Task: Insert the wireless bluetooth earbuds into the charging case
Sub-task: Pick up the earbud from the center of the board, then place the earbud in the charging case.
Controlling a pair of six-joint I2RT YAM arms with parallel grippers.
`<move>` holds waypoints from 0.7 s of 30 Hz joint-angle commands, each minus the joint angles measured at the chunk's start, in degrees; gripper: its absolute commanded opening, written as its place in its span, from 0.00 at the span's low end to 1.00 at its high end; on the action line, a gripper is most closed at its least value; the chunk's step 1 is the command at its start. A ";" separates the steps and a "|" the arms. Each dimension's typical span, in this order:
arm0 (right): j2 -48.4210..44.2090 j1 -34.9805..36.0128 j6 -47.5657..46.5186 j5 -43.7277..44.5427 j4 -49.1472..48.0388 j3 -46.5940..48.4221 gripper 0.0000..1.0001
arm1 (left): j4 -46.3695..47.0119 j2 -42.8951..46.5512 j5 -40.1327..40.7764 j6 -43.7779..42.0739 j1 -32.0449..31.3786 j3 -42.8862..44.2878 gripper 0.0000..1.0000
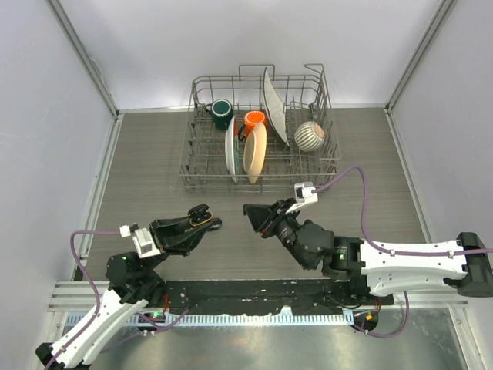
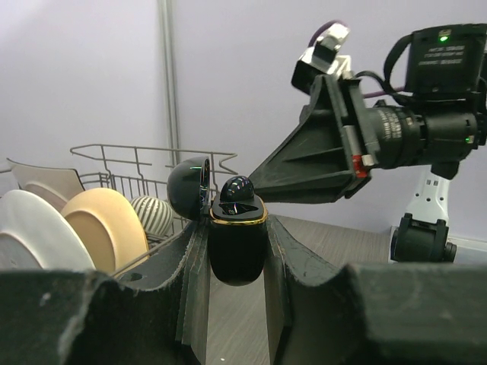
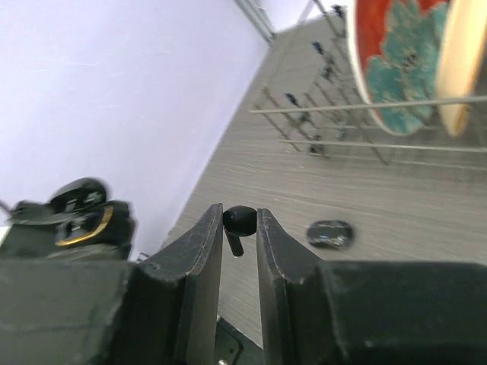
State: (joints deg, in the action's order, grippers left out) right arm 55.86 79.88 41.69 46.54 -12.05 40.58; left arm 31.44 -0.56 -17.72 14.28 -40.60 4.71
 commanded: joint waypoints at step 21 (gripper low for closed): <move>13.58 12.23 -35.37 -2.33 -50.00 4.59 0.01 | 5.12 -1.99 -0.74 -0.49 -0.01 1.71 0.00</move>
State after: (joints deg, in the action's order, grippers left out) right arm 69.41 91.81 8.10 45.65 -58.22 41.17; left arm 33.23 -1.39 -18.04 14.28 -40.60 4.69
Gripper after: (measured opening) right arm 0.272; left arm 0.315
